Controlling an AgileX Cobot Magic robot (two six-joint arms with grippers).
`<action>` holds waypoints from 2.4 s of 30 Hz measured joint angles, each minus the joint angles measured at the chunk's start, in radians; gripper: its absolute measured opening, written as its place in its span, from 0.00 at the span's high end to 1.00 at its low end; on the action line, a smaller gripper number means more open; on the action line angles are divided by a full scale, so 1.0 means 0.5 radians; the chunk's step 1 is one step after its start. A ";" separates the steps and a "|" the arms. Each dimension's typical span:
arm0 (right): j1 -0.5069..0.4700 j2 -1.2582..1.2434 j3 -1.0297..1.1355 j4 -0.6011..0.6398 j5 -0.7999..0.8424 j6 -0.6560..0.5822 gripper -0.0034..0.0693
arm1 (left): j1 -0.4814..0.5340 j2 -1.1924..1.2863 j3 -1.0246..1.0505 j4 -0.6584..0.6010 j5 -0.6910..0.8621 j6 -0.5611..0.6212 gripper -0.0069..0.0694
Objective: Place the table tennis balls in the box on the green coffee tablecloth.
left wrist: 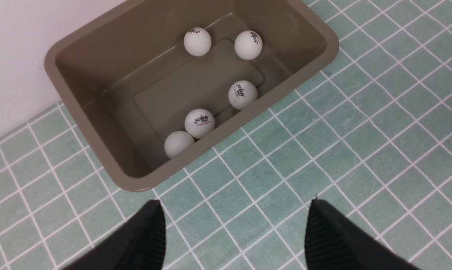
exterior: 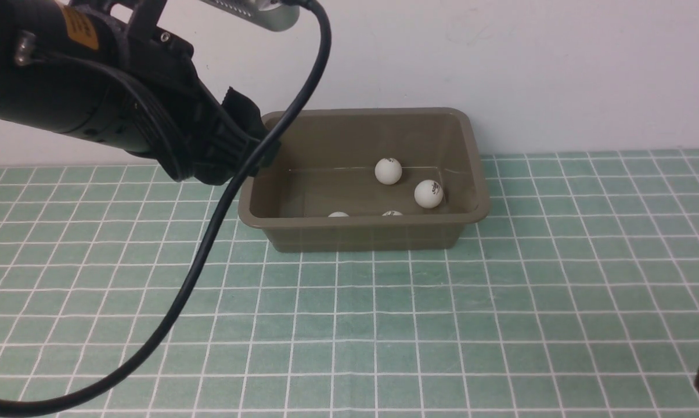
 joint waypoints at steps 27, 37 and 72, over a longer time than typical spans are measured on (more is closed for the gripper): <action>-0.310 -0.402 0.277 -0.051 0.120 0.000 0.24 | 0.000 0.000 0.000 -0.004 0.000 0.002 0.32; -0.310 -0.408 0.279 0.052 0.148 0.000 0.24 | 0.000 0.000 0.000 -0.072 0.000 0.002 0.32; -0.310 -0.408 0.279 0.053 0.148 0.000 0.24 | 0.203 -0.261 0.287 0.066 -0.245 0.004 0.32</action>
